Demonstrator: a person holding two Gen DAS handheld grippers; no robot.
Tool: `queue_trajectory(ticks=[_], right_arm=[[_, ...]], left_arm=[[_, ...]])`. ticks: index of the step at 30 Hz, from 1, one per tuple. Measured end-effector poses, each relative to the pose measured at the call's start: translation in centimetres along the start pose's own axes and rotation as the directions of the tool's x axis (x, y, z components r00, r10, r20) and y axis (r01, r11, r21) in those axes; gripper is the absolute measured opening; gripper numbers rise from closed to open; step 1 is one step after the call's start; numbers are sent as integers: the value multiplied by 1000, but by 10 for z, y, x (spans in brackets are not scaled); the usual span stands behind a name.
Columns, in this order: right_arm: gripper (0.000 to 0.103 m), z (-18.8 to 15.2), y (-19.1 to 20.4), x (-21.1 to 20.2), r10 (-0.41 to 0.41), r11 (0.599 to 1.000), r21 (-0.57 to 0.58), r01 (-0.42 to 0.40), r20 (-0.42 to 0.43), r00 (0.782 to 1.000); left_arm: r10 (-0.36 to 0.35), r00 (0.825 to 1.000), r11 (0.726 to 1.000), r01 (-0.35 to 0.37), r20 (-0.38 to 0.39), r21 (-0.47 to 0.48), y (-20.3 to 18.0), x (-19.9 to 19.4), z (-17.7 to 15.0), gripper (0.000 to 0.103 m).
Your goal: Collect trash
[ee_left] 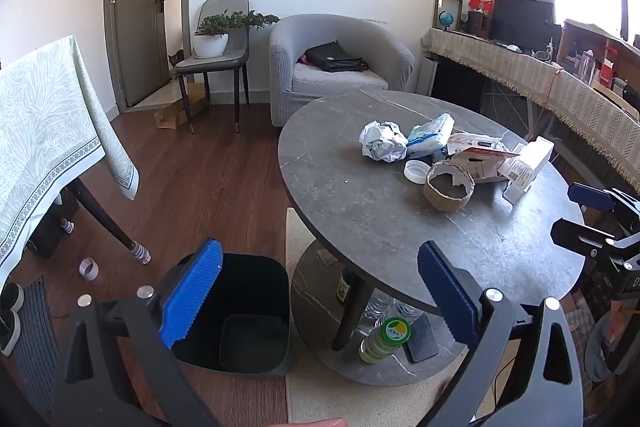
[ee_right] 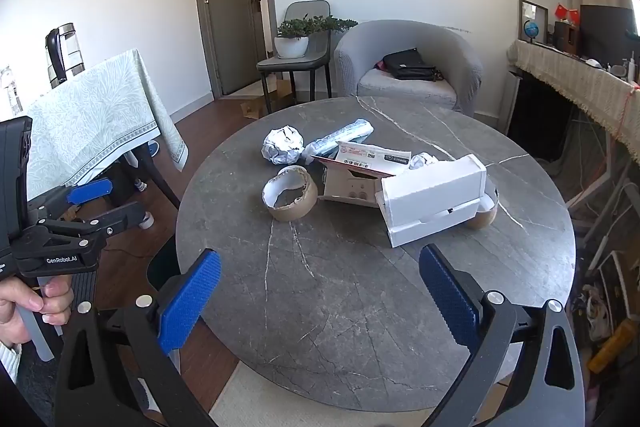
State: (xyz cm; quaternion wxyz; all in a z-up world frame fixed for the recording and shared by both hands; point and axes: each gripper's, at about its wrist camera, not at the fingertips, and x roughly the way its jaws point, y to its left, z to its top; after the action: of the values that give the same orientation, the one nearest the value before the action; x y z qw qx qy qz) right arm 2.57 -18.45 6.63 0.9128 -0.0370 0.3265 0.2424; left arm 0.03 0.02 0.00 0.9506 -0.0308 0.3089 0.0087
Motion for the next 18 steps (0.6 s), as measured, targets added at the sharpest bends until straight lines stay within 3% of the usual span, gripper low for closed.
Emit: queue_trajectory(ticks=[18], right_arm=[[100, -2, 1, 6, 2, 1000, 2, -2, -2, 1000]], left_arm=[[0, 1000, 1000, 0, -1, -1, 2, 0, -1, 100]])
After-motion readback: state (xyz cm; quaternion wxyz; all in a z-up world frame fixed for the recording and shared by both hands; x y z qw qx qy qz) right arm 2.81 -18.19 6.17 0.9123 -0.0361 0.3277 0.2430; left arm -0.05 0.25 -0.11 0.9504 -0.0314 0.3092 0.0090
